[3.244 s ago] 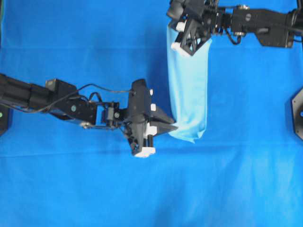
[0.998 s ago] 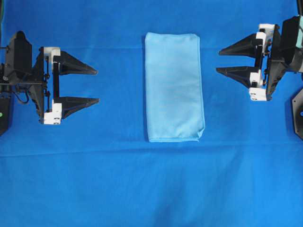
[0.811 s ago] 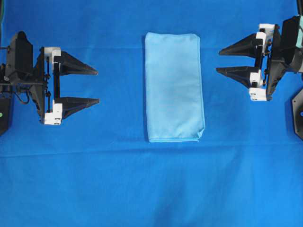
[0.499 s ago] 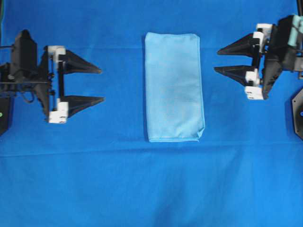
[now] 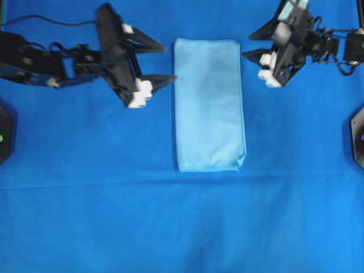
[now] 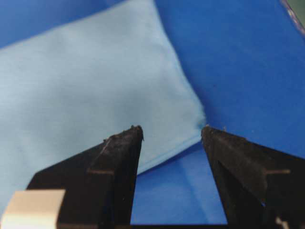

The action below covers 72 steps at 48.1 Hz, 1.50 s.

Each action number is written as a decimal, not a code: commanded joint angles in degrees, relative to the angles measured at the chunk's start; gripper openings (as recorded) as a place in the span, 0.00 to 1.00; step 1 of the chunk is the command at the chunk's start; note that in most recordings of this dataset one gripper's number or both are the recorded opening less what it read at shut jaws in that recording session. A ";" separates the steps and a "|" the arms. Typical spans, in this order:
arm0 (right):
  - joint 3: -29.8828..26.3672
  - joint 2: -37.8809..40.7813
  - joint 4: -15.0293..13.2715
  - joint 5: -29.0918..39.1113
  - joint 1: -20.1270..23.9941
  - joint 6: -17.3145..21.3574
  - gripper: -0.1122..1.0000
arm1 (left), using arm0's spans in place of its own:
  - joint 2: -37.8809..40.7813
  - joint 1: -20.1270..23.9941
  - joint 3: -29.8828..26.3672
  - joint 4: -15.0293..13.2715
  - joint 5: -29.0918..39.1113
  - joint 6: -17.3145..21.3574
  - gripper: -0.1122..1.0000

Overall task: Fold the light blue towel.
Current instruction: 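Grasp the top corners of the vertical towel strip with both grippers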

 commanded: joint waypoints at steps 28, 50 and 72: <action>-7.73 15.56 -1.58 -3.52 -5.19 -0.18 0.62 | 18.81 7.03 -12.48 0.09 -0.18 0.00 0.89; -9.32 20.65 -1.67 -5.80 -5.19 -0.18 0.43 | 20.74 7.12 -13.01 0.09 -0.09 0.53 0.56; -7.56 18.46 -0.88 -4.92 -5.19 0.35 0.13 | 19.86 6.42 -14.59 0.18 -0.09 1.85 0.12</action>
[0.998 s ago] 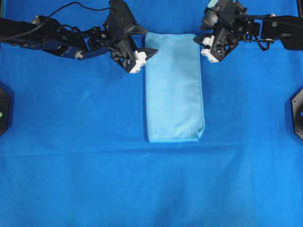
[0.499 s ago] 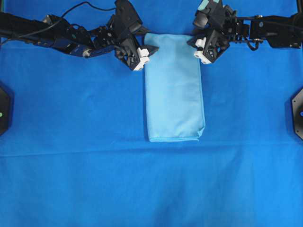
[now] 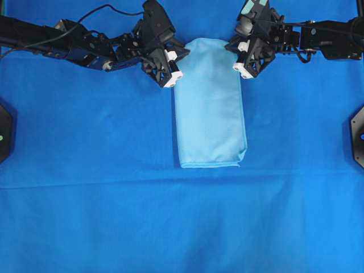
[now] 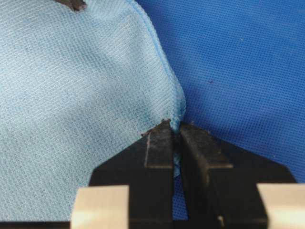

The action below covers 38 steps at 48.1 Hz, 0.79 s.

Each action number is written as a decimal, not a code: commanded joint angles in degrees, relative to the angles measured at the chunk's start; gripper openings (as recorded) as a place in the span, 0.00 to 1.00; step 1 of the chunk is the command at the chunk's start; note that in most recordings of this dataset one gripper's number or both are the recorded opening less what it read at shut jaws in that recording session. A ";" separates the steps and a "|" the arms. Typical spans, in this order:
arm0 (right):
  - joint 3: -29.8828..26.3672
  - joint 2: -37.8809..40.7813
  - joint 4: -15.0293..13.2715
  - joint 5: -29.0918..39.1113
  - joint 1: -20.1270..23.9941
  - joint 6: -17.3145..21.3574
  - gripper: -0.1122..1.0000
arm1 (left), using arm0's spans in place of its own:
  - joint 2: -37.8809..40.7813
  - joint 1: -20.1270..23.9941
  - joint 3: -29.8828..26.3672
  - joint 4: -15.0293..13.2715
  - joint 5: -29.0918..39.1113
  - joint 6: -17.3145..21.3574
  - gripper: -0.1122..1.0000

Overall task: Fold the light blue towel.
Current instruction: 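Grasp the top corners of the vertical towel strip with both grippers, then fold the top half down onto the bottom half with both grippers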

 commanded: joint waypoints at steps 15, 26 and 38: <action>-0.53 -6.59 0.18 4.75 -0.26 0.00 0.13 | -3.43 1.05 -1.93 0.18 0.70 3.96 0.12; -0.79 -6.86 0.18 4.92 -0.35 0.09 0.13 | -5.19 1.41 -1.41 0.18 1.41 3.96 0.12; 0.62 -13.10 0.44 7.82 1.05 0.79 0.13 | -11.95 0.26 -0.09 0.18 5.98 4.22 0.12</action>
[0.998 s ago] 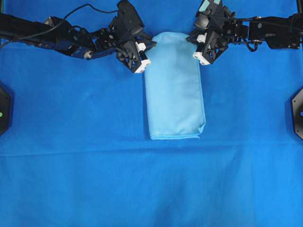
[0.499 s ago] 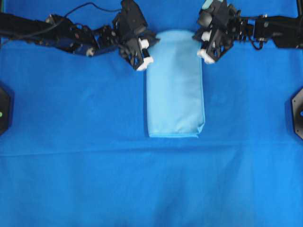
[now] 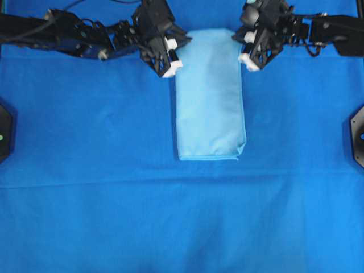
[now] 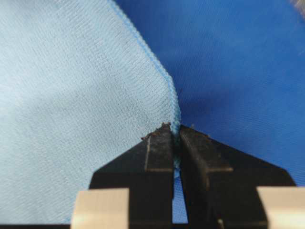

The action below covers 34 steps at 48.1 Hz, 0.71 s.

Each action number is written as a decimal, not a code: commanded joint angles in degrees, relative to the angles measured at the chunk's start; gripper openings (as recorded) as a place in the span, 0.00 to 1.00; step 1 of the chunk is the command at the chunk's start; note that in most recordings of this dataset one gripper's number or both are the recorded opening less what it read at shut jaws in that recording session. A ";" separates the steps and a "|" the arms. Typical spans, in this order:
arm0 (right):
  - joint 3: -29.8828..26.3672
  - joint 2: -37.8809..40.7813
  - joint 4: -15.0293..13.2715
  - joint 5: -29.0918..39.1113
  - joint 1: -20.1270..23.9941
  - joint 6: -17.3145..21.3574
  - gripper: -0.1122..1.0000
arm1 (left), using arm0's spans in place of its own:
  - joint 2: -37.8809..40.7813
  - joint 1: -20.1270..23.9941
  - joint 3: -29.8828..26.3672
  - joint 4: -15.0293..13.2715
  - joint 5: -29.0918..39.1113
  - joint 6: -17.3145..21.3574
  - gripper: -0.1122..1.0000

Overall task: Fold the light blue towel.
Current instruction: 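Fold the top half down onto the bottom half with both grippers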

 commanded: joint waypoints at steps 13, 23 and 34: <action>2.29 -14.24 0.70 10.20 7.91 1.76 0.13 | -9.49 -4.39 2.11 0.09 1.05 2.64 0.12; 4.57 -17.93 0.79 14.50 14.94 5.10 0.13 | -11.16 -9.58 4.57 0.09 1.14 6.68 0.12; 6.50 -17.75 0.79 17.75 21.53 9.05 0.13 | -11.69 -15.73 8.17 0.09 2.02 6.42 0.12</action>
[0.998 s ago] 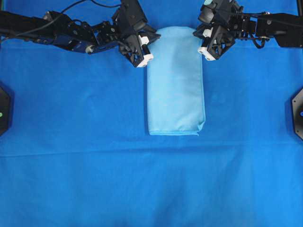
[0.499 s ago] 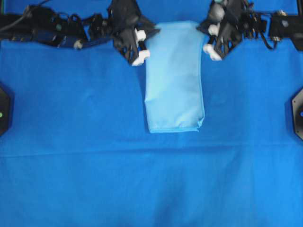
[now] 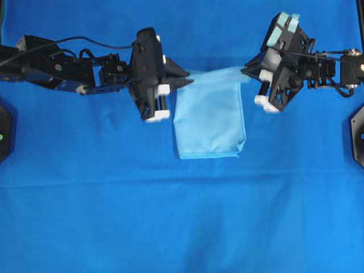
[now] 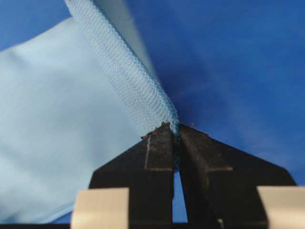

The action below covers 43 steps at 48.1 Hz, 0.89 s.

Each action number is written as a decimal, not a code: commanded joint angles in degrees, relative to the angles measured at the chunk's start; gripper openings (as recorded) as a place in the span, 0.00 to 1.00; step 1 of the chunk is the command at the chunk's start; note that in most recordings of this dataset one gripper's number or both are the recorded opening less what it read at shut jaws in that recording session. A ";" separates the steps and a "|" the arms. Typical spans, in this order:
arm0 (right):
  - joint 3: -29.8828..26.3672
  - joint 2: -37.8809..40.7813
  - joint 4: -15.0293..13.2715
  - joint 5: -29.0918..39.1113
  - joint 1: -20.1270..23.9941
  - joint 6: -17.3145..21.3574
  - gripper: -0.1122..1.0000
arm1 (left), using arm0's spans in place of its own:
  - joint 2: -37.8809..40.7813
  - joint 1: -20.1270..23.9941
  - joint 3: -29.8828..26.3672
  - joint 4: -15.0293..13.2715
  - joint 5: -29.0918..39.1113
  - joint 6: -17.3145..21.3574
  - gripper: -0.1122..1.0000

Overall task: Fold the light blue towel.
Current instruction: 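Fold the top half down onto the bottom half with both grippers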

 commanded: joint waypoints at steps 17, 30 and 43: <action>2.99 7.91 0.44 -6.68 6.68 7.73 0.13 | 5.45 -7.12 2.29 0.09 -1.23 -2.29 0.12; 2.64 10.37 1.05 -7.91 11.34 10.90 0.13 | 7.21 -11.34 1.67 0.09 -2.64 -2.29 0.12; 1.85 11.07 1.23 -9.05 11.95 11.78 0.13 | 7.29 -11.60 1.41 0.09 -2.64 -2.20 0.13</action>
